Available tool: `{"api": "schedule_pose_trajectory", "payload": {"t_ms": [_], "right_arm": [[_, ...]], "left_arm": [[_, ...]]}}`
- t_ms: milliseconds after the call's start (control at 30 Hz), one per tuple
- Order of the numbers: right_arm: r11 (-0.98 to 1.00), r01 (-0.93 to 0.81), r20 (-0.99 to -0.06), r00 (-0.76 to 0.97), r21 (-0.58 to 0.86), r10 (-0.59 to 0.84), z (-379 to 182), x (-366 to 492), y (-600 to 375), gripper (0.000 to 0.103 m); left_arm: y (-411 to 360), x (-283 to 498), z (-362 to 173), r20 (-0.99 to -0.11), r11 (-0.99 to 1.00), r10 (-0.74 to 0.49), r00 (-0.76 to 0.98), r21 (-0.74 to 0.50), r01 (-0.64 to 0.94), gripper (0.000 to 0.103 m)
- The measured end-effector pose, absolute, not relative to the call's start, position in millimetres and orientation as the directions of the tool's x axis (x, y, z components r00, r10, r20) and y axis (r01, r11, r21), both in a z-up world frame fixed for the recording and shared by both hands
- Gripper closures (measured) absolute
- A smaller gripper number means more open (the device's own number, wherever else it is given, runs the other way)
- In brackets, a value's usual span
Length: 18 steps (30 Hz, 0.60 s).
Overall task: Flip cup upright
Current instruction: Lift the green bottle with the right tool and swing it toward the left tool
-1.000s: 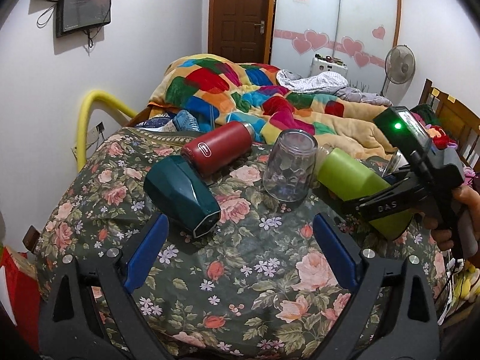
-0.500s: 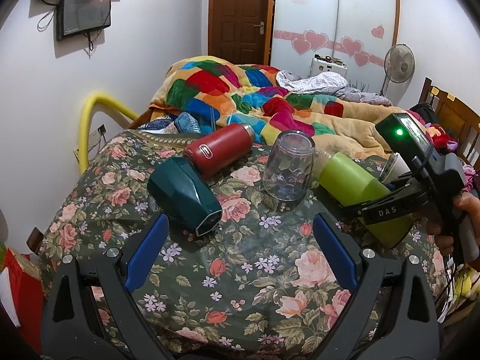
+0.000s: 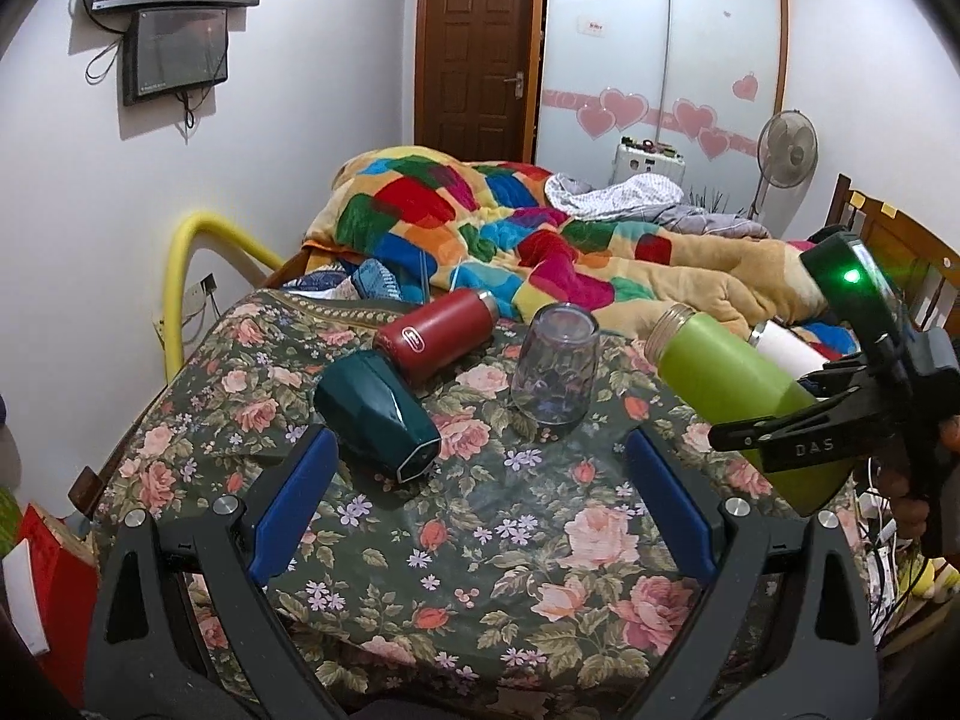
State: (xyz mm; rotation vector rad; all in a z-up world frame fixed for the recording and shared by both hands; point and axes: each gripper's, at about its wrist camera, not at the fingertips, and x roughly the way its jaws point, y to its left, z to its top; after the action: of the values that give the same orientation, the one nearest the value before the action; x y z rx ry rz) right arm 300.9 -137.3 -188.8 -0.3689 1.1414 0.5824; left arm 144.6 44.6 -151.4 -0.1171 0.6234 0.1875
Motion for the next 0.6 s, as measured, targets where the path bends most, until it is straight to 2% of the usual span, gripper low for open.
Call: {"api": "schedule_pose_trajectory", "payload": {"t_ms": [300, 600], "right_arm": [[0.778, -0.628, -0.881, 0.360, 0.014, 0.307, -154, 270, -133, 0.040], [0.735, -0.678, -0.859, 0.363, 0.024, 0.363, -161, 238, -107, 0.040]], "left_arm": [[46, 125, -134, -0.559, 0.975, 0.147, 0.816, -0.058, -0.216, 0.005], [57, 113, -136, -0.567, 0.968, 0.156, 0.809, -0.077, -0.240, 0.005]]}}
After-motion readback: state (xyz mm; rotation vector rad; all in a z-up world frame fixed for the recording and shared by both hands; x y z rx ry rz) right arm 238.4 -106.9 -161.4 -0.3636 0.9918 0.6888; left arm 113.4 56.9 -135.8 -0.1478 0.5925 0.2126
